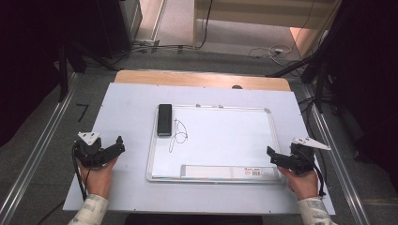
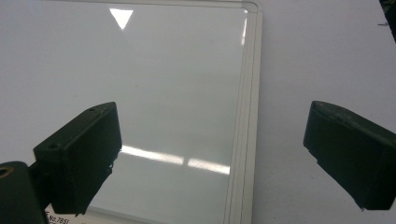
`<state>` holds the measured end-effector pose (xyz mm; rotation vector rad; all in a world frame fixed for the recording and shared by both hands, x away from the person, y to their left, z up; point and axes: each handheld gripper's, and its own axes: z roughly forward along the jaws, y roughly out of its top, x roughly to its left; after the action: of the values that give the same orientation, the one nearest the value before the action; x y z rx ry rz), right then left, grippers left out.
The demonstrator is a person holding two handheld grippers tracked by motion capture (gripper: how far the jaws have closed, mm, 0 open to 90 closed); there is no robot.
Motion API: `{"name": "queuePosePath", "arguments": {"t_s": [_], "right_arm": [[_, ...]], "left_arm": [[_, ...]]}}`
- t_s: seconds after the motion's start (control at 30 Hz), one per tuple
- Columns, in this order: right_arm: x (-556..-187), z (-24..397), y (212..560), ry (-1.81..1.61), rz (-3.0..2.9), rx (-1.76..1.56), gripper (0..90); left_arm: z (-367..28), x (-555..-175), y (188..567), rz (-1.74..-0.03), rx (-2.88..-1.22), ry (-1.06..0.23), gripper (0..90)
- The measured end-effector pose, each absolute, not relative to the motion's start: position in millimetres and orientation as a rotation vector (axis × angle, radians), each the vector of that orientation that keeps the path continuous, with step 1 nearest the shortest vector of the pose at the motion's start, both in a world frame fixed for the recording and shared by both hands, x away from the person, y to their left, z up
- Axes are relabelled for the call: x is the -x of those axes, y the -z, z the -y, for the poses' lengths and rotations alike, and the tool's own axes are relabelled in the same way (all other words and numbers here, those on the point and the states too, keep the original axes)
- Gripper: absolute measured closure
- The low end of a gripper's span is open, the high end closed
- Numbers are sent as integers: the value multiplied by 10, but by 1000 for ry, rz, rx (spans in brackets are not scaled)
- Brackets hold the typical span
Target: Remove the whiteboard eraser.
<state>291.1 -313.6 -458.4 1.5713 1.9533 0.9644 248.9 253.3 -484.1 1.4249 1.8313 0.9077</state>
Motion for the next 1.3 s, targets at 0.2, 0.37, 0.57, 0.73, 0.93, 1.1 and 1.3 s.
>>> {"name": "queuePosePath", "arguments": {"t_s": [0.2,0.37,0.57,0.73,0.93,1.1,1.3], "right_arm": [[-2937,3149,4596,-981,-1963,-1611,41],[-2934,3143,4592,-976,-1971,-1600,41],[-2942,3140,4594,-971,-1978,-1604,47],[-2946,3124,4599,-962,-1987,-1597,47],[-2944,3127,4591,-964,-1979,-1594,47],[-2946,3129,4594,-966,-1984,-1592,47],[-2947,3137,4589,-969,-1984,-1589,47]], "left_arm": [[-2513,-2521,4818,-1830,-1435,-884,74],[-2457,-2562,4799,-1809,-1459,-884,74],[-2402,-2647,4753,-1799,-1466,-863,74],[-2294,-2781,4695,-1772,-1473,-853,74],[-2139,-2940,4663,-1748,-1504,-851,80],[-1990,-3055,4599,-1724,-1505,-815,80],[-1859,-3159,4601,-1707,-1537,-786,80]]}}
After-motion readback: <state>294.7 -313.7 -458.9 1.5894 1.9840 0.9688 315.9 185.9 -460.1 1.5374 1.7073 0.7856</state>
